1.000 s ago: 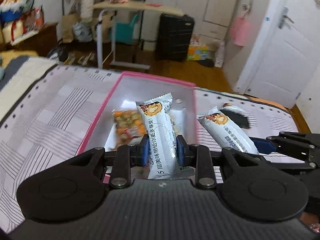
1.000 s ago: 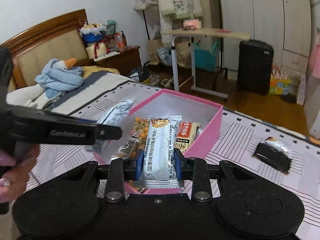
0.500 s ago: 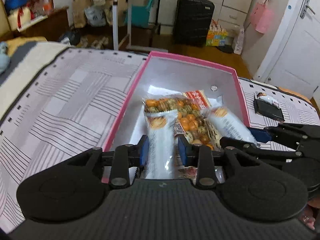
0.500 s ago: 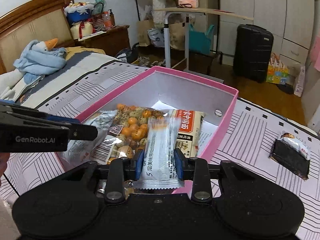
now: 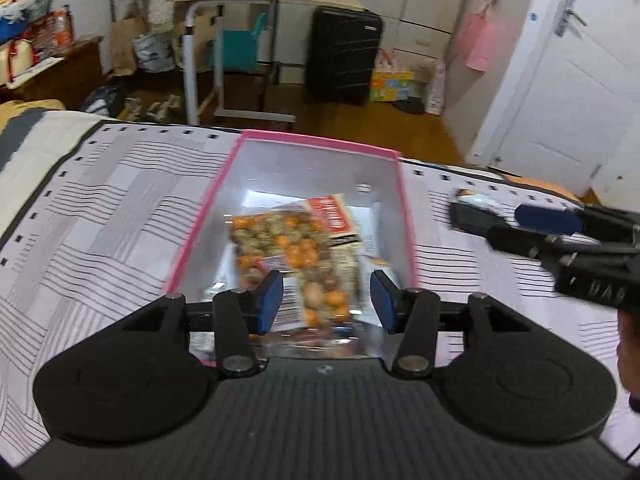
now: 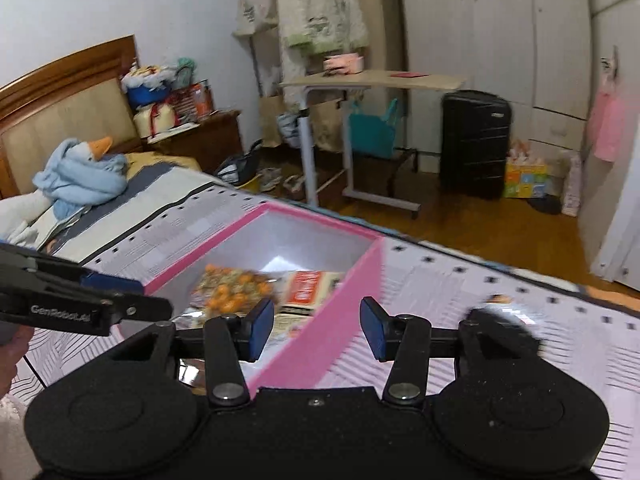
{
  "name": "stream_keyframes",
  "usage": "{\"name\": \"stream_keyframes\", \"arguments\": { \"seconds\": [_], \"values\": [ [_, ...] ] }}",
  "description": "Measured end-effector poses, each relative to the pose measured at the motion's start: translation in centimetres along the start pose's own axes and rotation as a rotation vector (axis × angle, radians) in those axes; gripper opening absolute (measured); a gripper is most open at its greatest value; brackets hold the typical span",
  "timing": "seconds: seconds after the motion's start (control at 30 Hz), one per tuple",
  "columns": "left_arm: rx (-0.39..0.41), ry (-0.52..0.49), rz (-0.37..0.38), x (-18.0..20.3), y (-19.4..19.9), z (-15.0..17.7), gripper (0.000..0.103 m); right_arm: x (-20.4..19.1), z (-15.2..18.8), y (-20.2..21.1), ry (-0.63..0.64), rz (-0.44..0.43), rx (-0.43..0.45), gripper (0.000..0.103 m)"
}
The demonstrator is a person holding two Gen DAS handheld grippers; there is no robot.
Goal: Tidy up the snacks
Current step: 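Grasp the black cracker pack with the left tool while the right tool holds its wafer bar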
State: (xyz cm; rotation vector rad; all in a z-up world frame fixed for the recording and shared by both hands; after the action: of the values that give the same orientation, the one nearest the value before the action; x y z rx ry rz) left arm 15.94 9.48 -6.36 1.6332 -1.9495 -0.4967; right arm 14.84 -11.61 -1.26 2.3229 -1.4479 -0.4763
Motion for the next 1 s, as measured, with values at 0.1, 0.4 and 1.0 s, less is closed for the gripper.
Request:
{"name": "stream_keyframes", "arguments": {
  "seconds": [0.1,0.4,1.0],
  "values": [
    [-0.02,-0.015,0.025,1.9,0.0,-0.7,0.047,2.4,-0.7,1.8,0.007,0.026,-0.014,0.053],
    [-0.094,-0.017,0.111,9.7,-1.9,-2.3,0.048,11.8,-0.6,2.6,-0.046,0.116,-0.084,0.054],
    [-0.12,0.243,0.046,19.2,-20.3,1.7,0.049,21.5,5.6,-6.6,-0.046,0.132,-0.098,0.053]
  ]
}}
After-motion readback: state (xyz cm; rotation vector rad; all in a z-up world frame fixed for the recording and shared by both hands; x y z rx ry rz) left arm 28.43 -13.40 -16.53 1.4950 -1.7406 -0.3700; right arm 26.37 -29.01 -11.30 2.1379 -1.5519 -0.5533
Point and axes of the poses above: each gripper's, at about its wrist camera, not at the fingertips, and y roughly against the way its jaws point, x to its right, z to its underside, the point moved 6 cm from there along -y, roughly the way its jaws point, and after that the axes turned 10 degrees about x, right-handed, at the moved point
